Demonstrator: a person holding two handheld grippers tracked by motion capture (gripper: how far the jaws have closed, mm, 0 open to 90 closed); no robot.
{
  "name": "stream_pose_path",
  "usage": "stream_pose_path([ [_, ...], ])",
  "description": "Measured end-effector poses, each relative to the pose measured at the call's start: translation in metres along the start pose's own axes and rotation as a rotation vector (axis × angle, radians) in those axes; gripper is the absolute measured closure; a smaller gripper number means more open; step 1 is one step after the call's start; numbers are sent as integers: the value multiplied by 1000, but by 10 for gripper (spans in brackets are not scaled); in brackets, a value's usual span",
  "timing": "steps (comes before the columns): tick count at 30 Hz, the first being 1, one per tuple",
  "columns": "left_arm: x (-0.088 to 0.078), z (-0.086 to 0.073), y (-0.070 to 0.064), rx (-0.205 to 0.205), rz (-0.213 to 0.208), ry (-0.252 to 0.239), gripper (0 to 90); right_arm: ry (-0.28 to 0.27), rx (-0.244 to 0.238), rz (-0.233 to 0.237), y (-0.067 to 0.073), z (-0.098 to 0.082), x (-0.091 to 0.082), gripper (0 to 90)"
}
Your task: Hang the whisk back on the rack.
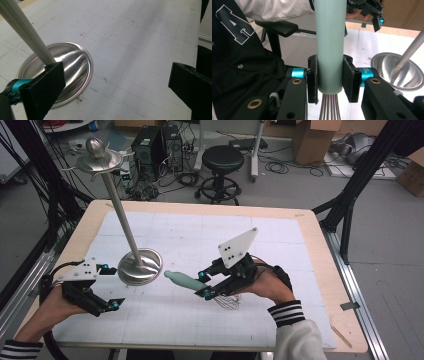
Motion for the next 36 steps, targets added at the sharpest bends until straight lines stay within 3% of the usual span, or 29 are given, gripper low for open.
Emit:
stream_pose_path([
  [9,-5,5,-2,15,-3,-20,17,-24,-10,7,-3,0,2,695],
  [18,-12,22,-7,70,-21,-56,17,-43,-30,17,-7,2,4,694],
  [21,-14,30,-11,91,-46,-83,17,-45,-18,28,-8,1,5,694],
  [26,-16,45,-21,164,-96,-80,17,-49,-16,43,-10,0,6,694],
  [36,-13,76,-36,242,-162,-121,17,-52,-12,57,-12,-1,8,694],
])
Point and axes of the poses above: each handheld gripper's, and its own axes: x roughly forward along the jaws, z roughly out of its top, y roughly to its left, the point moved 2 cm from there along x, roughly forward along the jaws, and after that the axes turned 7 degrees about -z, right-handed, at the moved point
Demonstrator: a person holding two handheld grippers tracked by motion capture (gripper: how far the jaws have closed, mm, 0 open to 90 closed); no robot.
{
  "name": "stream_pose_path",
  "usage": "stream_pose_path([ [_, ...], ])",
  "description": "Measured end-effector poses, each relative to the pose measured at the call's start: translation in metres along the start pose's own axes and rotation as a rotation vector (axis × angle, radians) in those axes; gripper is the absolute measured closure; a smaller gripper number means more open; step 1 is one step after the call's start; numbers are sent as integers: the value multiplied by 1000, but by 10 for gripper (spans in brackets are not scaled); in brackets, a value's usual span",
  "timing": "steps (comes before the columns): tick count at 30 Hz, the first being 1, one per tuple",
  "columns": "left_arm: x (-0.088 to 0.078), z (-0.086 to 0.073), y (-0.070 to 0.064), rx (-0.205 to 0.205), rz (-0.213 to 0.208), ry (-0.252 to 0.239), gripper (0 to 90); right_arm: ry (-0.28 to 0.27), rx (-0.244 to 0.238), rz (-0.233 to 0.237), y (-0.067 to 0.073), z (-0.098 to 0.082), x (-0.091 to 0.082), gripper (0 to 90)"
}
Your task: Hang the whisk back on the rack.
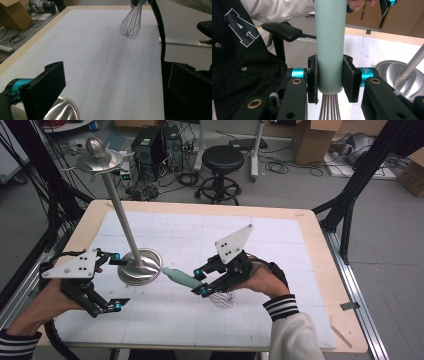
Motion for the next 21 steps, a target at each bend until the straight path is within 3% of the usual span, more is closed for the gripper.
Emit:
stream_pose_path([
  [10,6,24,-5,47,-67,-33,17,-7,-10,21,1,2,5,694],
  [18,12,39,-1,68,-91,-38,17,-23,-10,22,-3,3,7,695],
  [21,15,44,-1,78,-121,-49,17,-25,-6,28,-4,4,7,694],
])
Point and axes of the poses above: each handheld gripper's, and its own axes: x roughly forward along the jaws, z roughly out of its top, y roughly to its left, the point moved 2 cm from there along x, roughly forward along the jaws, and after that the axes turned 7 degrees about -z, right-handed, at the moved point
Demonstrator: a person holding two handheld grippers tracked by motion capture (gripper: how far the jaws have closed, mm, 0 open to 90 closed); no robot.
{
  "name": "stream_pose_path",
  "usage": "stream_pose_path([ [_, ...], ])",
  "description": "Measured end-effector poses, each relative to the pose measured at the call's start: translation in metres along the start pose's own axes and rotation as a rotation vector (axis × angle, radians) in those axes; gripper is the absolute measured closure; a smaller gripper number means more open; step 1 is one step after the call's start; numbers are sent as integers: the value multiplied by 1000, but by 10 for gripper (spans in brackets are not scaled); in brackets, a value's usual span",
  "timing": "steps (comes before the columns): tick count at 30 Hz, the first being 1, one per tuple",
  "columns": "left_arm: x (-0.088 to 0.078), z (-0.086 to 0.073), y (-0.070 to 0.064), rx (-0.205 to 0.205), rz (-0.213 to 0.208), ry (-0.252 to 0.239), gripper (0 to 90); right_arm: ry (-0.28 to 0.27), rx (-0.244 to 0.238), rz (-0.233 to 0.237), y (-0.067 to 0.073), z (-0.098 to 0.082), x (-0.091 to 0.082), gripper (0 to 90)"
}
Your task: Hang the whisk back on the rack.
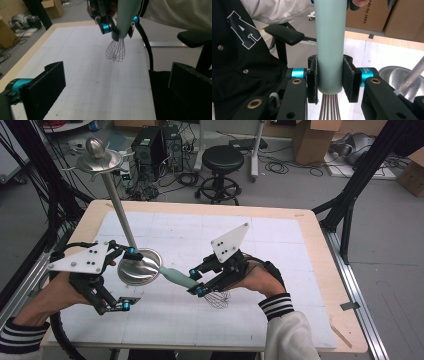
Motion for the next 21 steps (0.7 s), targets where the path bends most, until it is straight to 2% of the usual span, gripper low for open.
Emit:
stream_pose_path([
  [6,7,12,2,28,-45,-46,17,-4,4,20,-1,0,3,695],
  [17,24,28,4,46,-91,-71,17,-38,3,43,0,2,1,694],
  [21,30,34,5,53,-127,-100,17,-37,3,47,0,2,1,694],
])
Point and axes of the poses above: each handheld gripper's, and its own axes: x roughly forward along the jaws, z roughly out of its top, y roughly to its left, the point moved 2 cm from there along x, roughly forward along the jaws, and after that the axes turned 7 degrees about -z, right-handed, at the moved point
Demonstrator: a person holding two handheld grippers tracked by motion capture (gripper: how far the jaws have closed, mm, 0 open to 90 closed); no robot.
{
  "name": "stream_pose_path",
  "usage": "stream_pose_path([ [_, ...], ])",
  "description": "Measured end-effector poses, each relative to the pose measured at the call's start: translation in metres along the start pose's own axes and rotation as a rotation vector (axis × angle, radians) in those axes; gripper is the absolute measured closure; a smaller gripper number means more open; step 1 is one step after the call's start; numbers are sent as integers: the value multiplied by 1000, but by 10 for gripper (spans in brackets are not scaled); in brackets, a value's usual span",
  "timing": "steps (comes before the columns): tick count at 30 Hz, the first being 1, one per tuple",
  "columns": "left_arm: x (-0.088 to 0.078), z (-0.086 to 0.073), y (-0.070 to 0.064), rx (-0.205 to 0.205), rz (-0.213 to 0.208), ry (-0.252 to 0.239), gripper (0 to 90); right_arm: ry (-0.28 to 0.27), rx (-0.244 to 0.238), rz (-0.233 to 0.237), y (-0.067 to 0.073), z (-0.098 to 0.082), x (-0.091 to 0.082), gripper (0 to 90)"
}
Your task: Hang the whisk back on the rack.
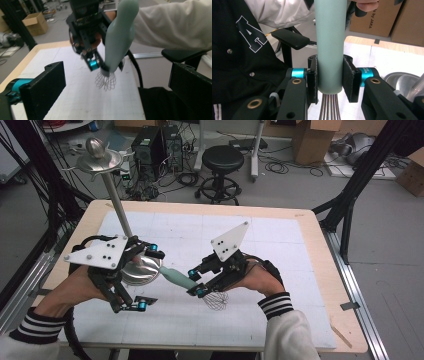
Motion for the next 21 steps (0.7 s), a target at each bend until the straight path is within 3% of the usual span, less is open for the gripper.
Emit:
stream_pose_path([
  [7,12,5,2,10,-24,-13,35,-6,-10,8,0,0,2,694],
  [16,20,4,4,25,-51,-21,189,-14,-12,20,1,1,2,695],
  [21,24,5,5,26,-65,-38,331,-18,-16,21,1,2,2,694],
])
Point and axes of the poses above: each handheld gripper's, and its own axes: x roughly forward along the jaws, z roughly out of its top, y roughly to its left, the point moved 2 cm from there along x, roughly forward along the jaws, and after that the axes turned 7 degrees about -z, right-handed, at the moved point
